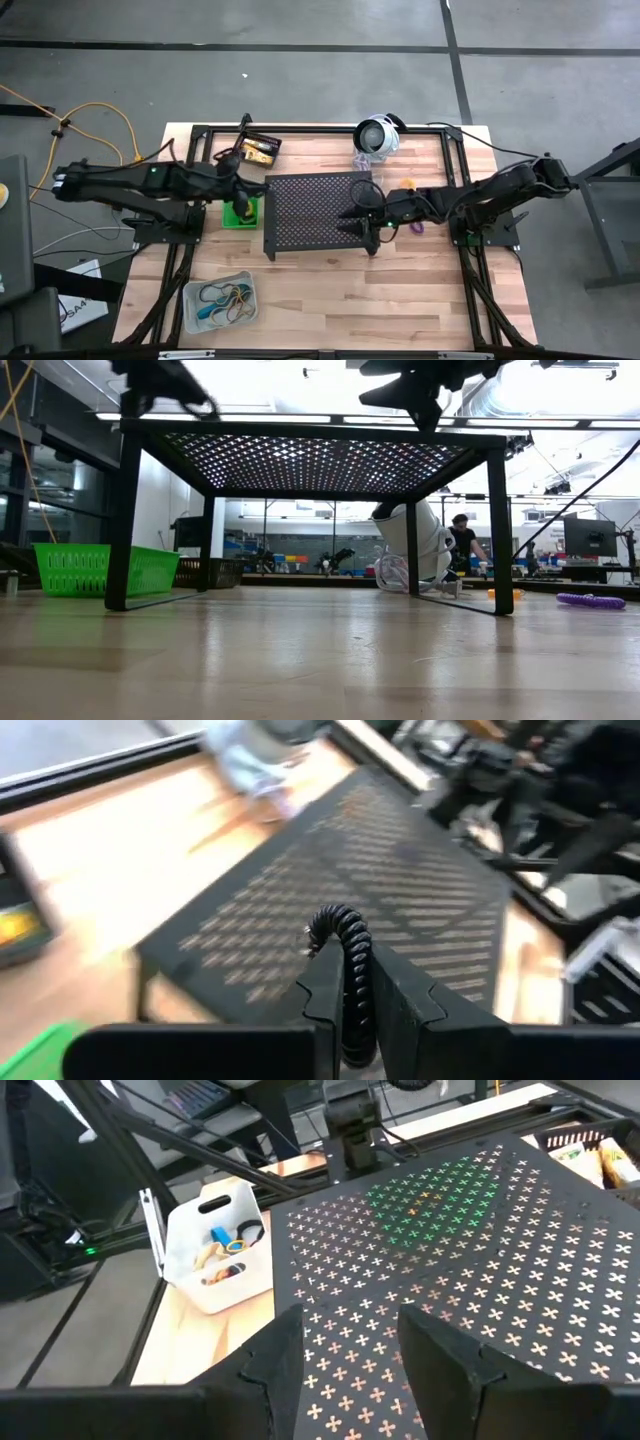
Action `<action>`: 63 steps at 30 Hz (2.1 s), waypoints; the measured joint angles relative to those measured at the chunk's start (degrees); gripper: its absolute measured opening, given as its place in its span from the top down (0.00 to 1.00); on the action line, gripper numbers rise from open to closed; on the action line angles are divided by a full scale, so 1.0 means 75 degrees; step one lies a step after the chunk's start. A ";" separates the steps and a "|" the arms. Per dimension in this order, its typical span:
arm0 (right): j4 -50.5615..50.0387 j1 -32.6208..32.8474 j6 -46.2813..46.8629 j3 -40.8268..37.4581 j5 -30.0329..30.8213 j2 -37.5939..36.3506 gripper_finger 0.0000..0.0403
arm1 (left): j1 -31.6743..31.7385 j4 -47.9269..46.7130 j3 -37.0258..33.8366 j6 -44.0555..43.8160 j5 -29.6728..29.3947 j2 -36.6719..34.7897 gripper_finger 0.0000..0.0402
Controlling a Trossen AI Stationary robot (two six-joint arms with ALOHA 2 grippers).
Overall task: Pick & Place Office Desk Supplies
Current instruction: Put the black spring keychain into the green bin, then put the purple spring keychain into the green bin
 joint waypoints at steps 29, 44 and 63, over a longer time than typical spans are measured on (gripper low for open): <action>0.0000 0.0060 0.0000 0.0000 0.0159 0.0000 0.63 | -0.0003 -0.3736 -0.1035 -0.2507 -0.0317 0.1695 0.93; 0.0000 0.0062 0.0016 0.0000 0.0156 0.0000 0.63 | -0.0003 -0.3460 -0.1096 -0.2230 -0.0340 0.1857 0.73; -0.0012 -0.0177 -0.0252 0.0009 0.0405 -0.0402 0.64 | 0.0000 -0.2098 -0.0216 -0.0690 -0.0311 0.0940 0.69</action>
